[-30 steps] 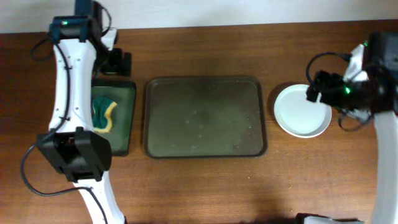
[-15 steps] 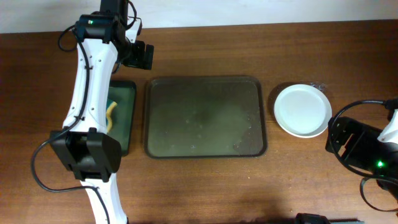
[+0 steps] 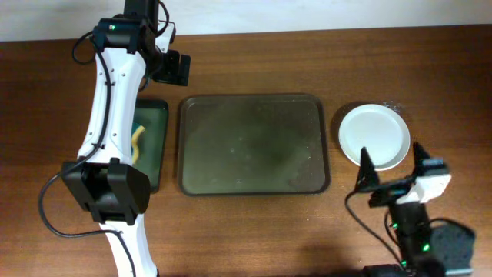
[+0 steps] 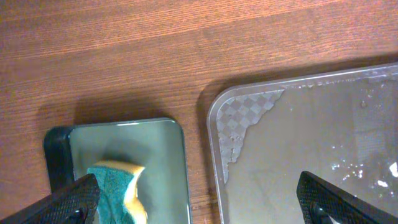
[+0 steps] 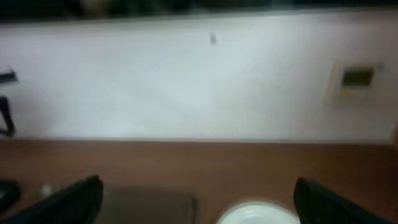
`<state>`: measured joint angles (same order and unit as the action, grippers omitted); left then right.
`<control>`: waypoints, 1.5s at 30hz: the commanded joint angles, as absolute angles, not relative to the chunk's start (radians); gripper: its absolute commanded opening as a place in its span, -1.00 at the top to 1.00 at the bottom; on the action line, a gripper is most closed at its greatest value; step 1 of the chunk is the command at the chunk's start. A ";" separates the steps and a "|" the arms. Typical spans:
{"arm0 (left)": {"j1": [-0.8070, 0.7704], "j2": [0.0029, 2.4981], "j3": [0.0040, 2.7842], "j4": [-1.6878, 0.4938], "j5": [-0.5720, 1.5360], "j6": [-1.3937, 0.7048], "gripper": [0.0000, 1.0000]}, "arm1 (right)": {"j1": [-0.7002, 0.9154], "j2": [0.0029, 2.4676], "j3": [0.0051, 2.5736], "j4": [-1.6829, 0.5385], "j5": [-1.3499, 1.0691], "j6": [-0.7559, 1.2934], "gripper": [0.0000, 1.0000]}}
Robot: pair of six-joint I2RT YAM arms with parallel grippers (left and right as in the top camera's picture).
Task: Clean dirty plates on tray and stack at the side
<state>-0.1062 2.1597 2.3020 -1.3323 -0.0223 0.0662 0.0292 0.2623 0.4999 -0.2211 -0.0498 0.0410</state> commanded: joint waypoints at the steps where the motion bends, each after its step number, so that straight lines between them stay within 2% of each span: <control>1: -0.104 2.156 2.305 -1.332 -0.015 0.060 -0.99 | 0.051 0.155 0.310 -0.074 -0.041 0.030 -0.97; 13: -0.104 2.156 2.305 -1.332 -0.014 0.060 -0.99 | 0.066 0.023 0.021 0.154 -0.040 0.030 -0.97; 17: -0.104 2.156 2.305 -1.332 -0.015 0.060 -0.99 | 0.066 0.003 0.006 0.117 -0.013 0.030 -0.97; 21: -0.104 2.156 2.305 -1.332 -0.015 0.060 -0.99 | 0.066 0.003 0.006 -0.081 -0.013 0.049 -0.96; 45: -0.110 2.143 2.305 -1.332 -0.015 0.060 -0.99 | 0.066 0.004 0.006 -0.079 -0.014 0.049 -0.97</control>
